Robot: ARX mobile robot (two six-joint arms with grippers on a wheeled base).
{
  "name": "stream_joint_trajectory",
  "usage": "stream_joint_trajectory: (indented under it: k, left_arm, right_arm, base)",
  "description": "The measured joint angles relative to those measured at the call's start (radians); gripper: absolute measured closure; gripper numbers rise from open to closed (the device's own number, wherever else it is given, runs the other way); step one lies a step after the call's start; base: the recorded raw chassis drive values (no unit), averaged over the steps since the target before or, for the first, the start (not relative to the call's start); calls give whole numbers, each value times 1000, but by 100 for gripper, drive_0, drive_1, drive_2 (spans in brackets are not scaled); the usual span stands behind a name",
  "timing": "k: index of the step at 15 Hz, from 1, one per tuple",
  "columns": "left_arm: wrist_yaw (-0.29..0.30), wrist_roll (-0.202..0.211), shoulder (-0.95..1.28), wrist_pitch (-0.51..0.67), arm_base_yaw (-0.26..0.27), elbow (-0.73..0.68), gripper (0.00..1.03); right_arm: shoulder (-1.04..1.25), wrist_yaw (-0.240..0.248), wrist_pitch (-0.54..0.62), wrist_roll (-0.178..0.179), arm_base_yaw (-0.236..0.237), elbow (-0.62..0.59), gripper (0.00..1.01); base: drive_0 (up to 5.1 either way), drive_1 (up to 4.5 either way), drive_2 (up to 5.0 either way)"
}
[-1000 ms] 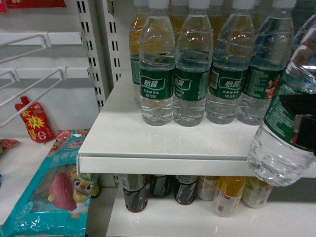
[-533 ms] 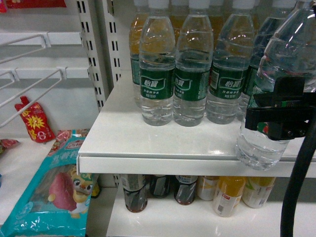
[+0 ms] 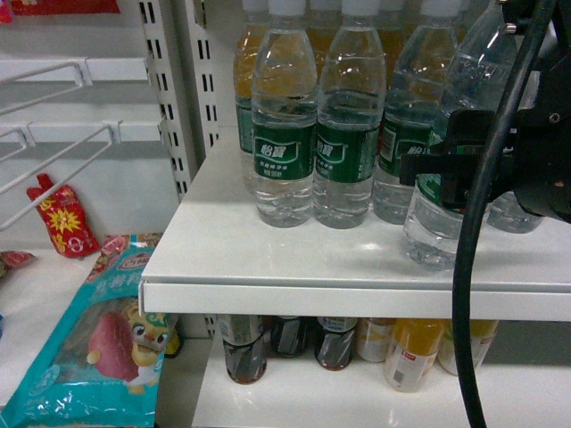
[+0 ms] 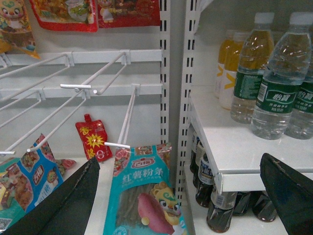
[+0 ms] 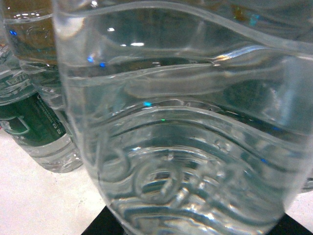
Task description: Move water from second to third shelf
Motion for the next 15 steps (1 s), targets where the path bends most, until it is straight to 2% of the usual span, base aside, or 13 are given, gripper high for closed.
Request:
stream_joint_trajectory:
  k: [7, 15]
  left_arm:
    - [0, 0, 0, 0, 0, 0, 5]
    - [0, 0, 0, 0, 0, 0, 5]
  right_arm:
    - [90, 7, -53, 15, 9, 107, 62]
    - [114, 59, -108, 19, 31, 146, 62]
  base:
    - [0, 0, 0]
    - [0, 0, 0]
